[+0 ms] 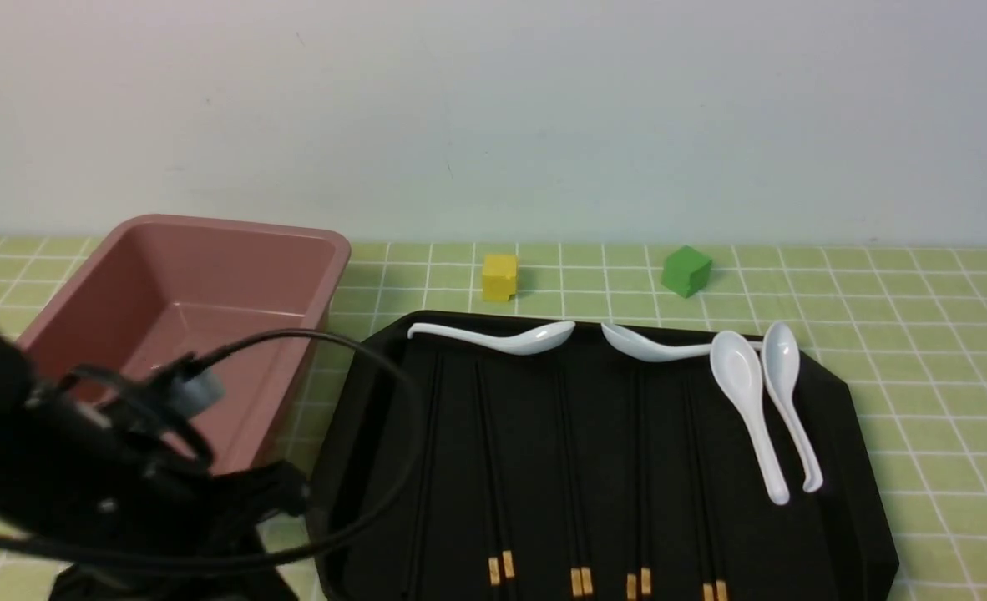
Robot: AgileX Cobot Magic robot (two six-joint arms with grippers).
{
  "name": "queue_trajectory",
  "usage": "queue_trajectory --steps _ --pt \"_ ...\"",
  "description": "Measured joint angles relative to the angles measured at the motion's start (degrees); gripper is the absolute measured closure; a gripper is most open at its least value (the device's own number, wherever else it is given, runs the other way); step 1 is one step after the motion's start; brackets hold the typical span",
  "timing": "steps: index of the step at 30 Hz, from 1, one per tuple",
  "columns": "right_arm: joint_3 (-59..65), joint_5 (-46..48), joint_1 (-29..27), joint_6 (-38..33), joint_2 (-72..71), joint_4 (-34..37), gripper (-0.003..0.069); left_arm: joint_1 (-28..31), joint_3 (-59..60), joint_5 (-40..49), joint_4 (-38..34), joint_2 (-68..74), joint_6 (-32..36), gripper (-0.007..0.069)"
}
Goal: On green tablecloth take chopsticks from black tray and put them in box.
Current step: 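Reach over to the black tray and grasp a pair of chopsticks with the left gripper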
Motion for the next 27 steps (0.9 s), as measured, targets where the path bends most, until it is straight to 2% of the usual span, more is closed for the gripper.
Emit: queue_trajectory --steps 1,5,8,11,14,15,16,18,27 --pt "0.00 0.00 0.00 0.00 0.00 0.00 0.0419 -3.61 -3.18 -0.57 2.91 4.29 -2.36 0.0637" --pt "0.00 0.02 0.00 0.00 0.00 0.00 0.0419 -9.66 -11.55 -1.30 10.75 12.67 -10.03 0.0609" --pt "0.00 0.02 0.00 0.00 0.00 0.00 0.0419 -12.90 -17.02 -1.51 17.49 17.81 -16.47 0.0550" --pt "0.00 0.02 0.00 0.00 0.00 0.00 0.0419 -15.54 -22.54 -1.09 22.94 22.80 -19.70 0.0461" --pt "0.00 0.02 0.00 0.00 0.00 0.00 0.0419 -17.39 -26.89 -1.29 26.23 26.74 -20.35 0.0360" --pt "0.00 0.02 0.00 0.00 0.00 0.00 0.0419 -17.39 -26.89 -1.29 26.23 26.74 -20.35 0.0360" --pt "0.00 0.02 0.00 0.00 0.00 0.00 0.0419 -18.01 -28.66 -1.69 26.89 28.82 -20.35 0.0322" --pt "0.00 0.02 0.00 0.00 0.00 0.00 0.0419 -18.25 -29.75 -2.26 27.43 30.48 -20.35 0.0298" --pt "0.00 0.02 0.00 0.00 0.00 0.00 0.0419 -18.30 -31.20 -7.06 34.14 35.72 -20.52 0.0298"
